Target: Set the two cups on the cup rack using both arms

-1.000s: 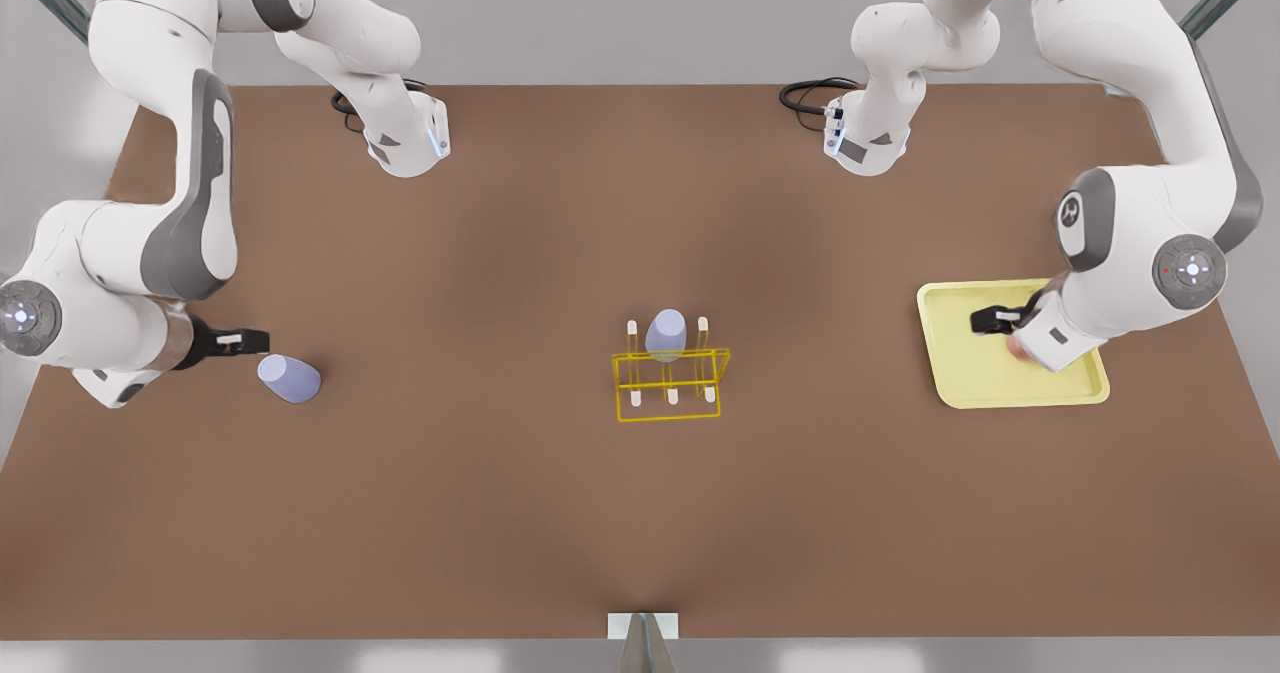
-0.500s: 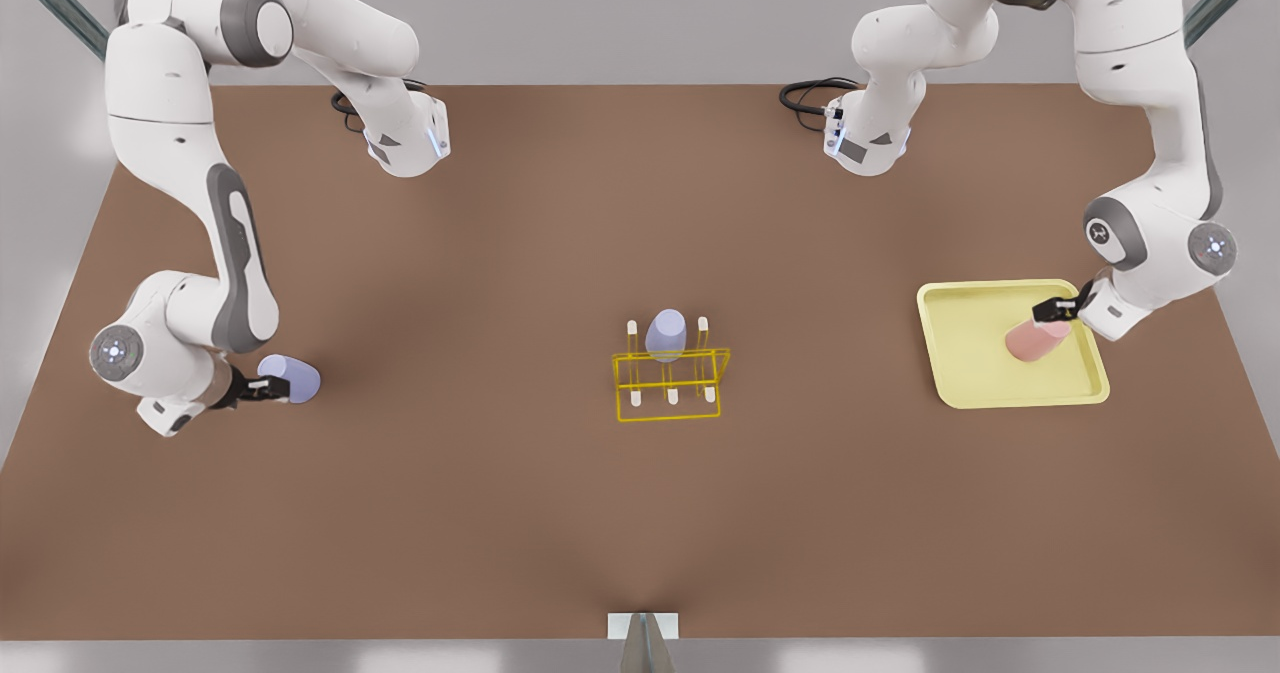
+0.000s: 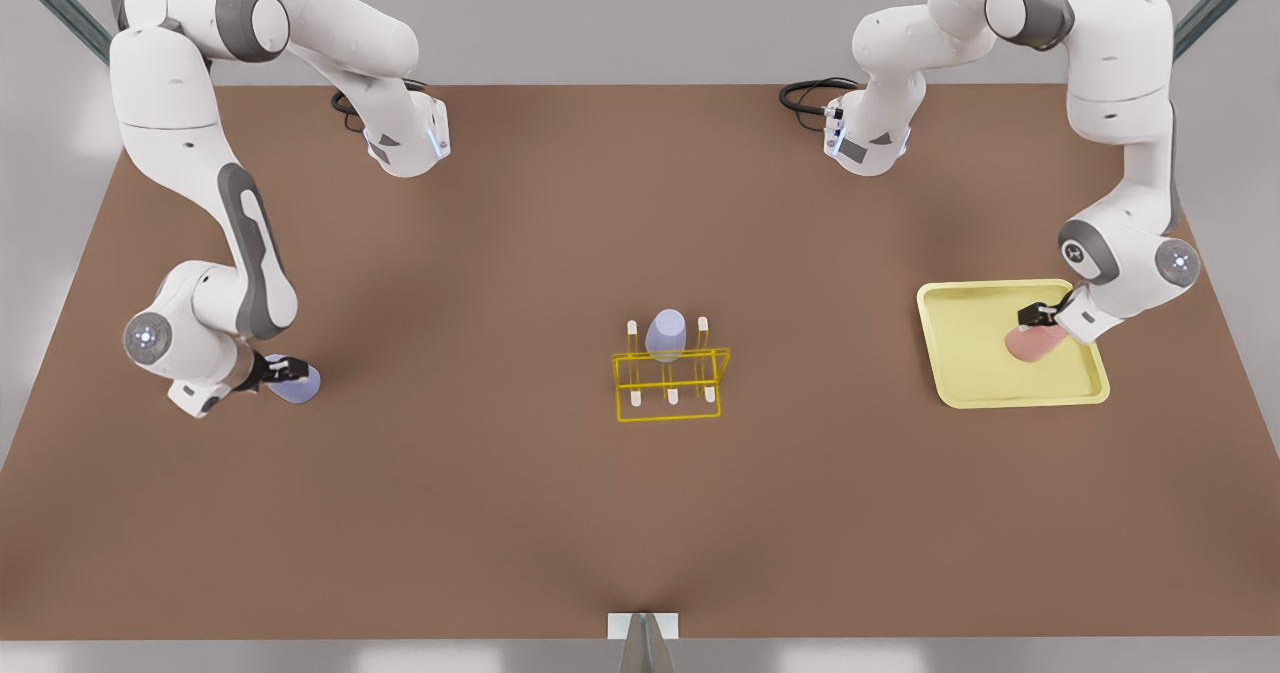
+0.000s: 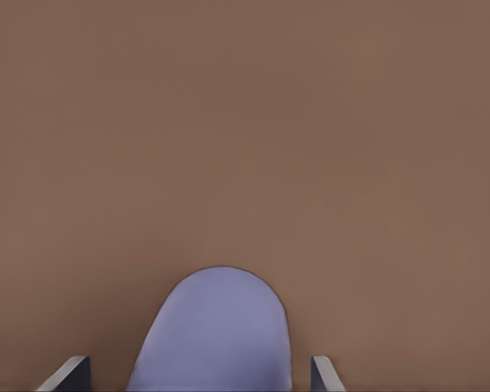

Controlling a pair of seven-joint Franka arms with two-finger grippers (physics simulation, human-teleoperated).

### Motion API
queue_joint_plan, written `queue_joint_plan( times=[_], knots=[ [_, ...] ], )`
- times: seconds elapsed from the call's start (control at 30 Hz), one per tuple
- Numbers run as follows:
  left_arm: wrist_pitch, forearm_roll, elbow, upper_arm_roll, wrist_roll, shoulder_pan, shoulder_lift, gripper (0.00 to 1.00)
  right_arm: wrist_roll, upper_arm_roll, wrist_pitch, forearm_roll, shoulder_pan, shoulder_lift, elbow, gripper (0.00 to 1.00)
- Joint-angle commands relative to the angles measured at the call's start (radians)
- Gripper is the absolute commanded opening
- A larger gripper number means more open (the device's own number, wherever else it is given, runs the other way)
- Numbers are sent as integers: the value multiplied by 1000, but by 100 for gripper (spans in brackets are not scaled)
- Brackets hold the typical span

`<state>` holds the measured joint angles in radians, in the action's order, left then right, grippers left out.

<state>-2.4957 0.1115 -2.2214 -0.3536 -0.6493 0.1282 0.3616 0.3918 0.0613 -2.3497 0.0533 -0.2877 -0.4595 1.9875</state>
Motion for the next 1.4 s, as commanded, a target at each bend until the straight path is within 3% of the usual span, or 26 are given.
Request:
queue_joint_plan(
  times=[0.0, 0.2, 0.23, 0.27, 0.6, 0.87, 0.97, 1.03, 1.23, 1.37],
  knots=[
    [-22, 13, 2, -1, -147, 1, 11, 100, 65, 0, -76, -7, -1, 10, 20, 100],
    [-37, 14, 2, 1, -147, 4, 37, 99, 65, 0, -148, -21, -16, 45, 85, 100],
    [-37, 14, 2, 1, -147, 2, 37, 85, 65, 0, -174, -20, -22, 45, 103, 100],
    [-37, 14, 2, 1, -147, 2, 37, 82, 65, 2, -178, -21, -22, 47, 112, 100],
    [-19, 14, 2, 21, -144, 7, 20, 82, 65, 2, -200, -38, -19, 16, 128, 100],
    [294, 17, 55, 34, 89, -59, -110, 83, 70, 2, -201, -38, -22, 18, 148, 100],
    [350, 65, 187, 163, 361, -127, -99, 83, 68, 2, -201, -38, -22, 18, 146, 83],
    [471, 69, 344, 231, 528, -128, -61, 83, 67, 3, -201, -40, -22, 19, 137, 83],
    [469, 103, 781, 579, 1188, -130, 230, 83, 61, 6, -200, -49, -19, 22, 134, 83],
    [491, 100, 798, 619, 1271, -199, 243, 84, 61, 63, -189, -72, -16, 25, 120, 83]
  ],
)
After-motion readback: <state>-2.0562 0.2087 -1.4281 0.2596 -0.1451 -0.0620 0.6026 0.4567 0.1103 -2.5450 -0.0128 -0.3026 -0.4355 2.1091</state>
